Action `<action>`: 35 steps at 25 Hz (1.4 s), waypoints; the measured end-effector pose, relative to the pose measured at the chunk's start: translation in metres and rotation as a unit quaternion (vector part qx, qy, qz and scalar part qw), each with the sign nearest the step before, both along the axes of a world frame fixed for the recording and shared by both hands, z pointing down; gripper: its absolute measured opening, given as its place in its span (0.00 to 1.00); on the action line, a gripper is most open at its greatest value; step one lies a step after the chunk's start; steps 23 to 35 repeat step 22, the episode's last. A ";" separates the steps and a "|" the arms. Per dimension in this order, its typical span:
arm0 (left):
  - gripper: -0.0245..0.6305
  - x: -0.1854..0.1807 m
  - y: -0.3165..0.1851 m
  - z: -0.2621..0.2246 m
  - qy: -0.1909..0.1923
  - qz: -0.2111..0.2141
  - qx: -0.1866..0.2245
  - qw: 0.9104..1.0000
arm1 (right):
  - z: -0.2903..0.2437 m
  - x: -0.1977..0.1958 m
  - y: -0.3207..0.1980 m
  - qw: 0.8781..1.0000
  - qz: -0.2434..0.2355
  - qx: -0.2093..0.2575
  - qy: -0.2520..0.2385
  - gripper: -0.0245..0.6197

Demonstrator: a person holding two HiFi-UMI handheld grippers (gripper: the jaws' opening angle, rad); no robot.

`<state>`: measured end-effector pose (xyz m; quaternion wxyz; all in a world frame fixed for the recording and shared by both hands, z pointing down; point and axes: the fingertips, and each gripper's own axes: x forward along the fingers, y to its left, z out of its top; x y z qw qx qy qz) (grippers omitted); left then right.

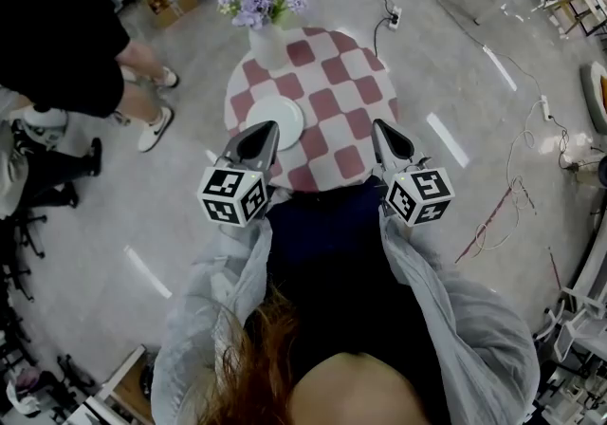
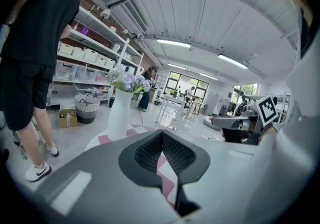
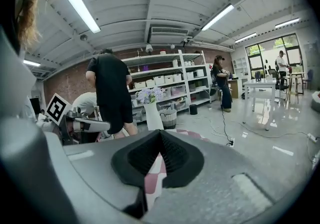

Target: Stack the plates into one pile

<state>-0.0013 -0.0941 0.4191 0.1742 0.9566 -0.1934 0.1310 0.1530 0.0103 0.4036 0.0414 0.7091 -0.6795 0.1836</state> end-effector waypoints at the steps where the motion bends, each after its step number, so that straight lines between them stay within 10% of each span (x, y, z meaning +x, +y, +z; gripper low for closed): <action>1: 0.06 0.002 -0.001 -0.001 0.002 -0.001 0.000 1.000 | 0.000 0.001 0.000 1.000 0.001 0.000 -0.001 0.04; 35: 0.06 0.014 -0.012 0.000 -0.015 -0.006 -0.005 1.000 | 0.006 0.022 -0.015 1.000 0.010 -0.010 -0.028 0.04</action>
